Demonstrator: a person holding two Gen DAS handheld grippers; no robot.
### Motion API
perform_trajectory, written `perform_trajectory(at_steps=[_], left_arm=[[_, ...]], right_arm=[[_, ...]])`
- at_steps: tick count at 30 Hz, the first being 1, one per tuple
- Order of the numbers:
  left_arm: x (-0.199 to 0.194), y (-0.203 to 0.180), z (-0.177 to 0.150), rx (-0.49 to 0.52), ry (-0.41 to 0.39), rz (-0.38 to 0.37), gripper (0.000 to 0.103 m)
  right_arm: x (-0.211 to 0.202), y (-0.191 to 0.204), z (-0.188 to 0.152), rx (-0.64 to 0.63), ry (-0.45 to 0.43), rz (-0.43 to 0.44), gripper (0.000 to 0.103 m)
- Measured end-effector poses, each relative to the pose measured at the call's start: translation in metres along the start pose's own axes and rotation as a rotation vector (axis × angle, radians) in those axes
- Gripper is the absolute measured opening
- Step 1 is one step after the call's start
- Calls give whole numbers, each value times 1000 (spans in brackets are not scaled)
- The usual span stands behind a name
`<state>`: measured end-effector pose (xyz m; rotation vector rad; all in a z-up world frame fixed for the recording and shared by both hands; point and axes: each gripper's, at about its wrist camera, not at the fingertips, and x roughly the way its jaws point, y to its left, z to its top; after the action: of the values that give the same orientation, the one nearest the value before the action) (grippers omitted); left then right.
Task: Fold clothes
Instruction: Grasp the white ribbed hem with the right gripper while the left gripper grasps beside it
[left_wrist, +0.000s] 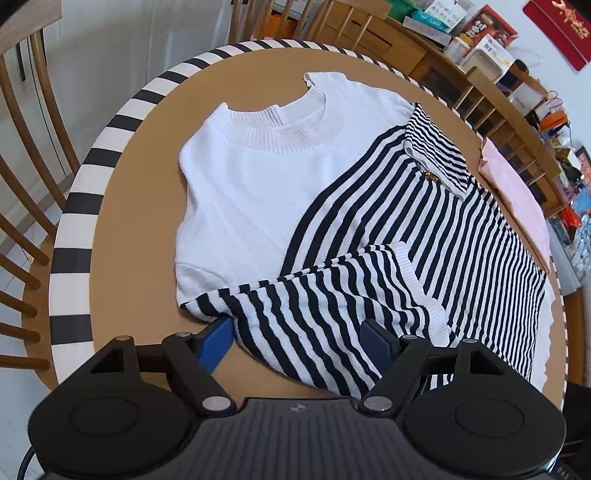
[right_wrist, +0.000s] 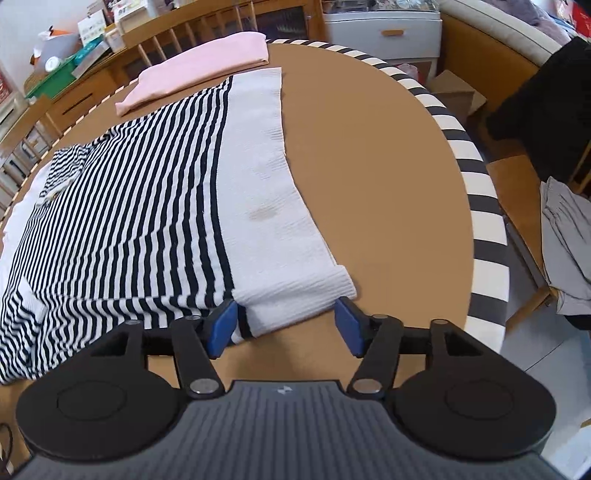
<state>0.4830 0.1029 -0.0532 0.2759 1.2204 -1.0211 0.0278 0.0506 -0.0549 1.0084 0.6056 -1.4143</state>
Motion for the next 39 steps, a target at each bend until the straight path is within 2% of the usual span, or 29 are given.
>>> perform_trajectory(at_steps=[4, 8, 10, 14, 16, 17, 20, 21, 27, 31, 34, 37, 38, 39], left_arm=[[-1, -2, -2, 19, -7, 7, 77], [-1, -2, -4, 29, -14, 2, 77], [-1, -1, -4, 33, -13, -4, 77], [-2, 1, -3, 34, -7, -18, 76], [-2, 2, -2, 29, -7, -22, 74], [-3, 3, -2, 27, -8, -23, 71], [-3, 9, -1, 14, 2, -48, 49], [-3, 12, 0, 0, 8, -61, 48], [-3, 29, 2, -83, 17, -135, 49], [-2, 31, 1, -95, 15, -151, 51], [-1, 29, 1, -82, 12, -163, 54], [0, 24, 1, -54, 4, -165, 55], [3, 22, 2, -50, 12, -166, 48], [6, 21, 2, -46, 22, -167, 23]], right_arm=[[2, 5, 1, 14, -24, -22, 63], [3, 4, 3, 46, -26, 17, 61], [5, -1, 6, 89, -19, 79, 54], [7, -1, 11, 62, -2, 110, 46], [8, -9, 14, 101, 9, 141, 41], [9, -14, 16, 123, 16, 158, 39], [10, -30, 19, 202, 41, 202, 28], [11, -35, 19, 217, 48, 210, 26], [14, -62, 21, 339, 82, 270, 26], [17, -78, 22, 434, 94, 303, 29], [20, -83, 24, 459, 93, 311, 29], [21, -76, 26, 413, 78, 293, 26], [22, -72, 27, 392, 72, 284, 22], [23, -69, 26, 374, 71, 277, 13]])
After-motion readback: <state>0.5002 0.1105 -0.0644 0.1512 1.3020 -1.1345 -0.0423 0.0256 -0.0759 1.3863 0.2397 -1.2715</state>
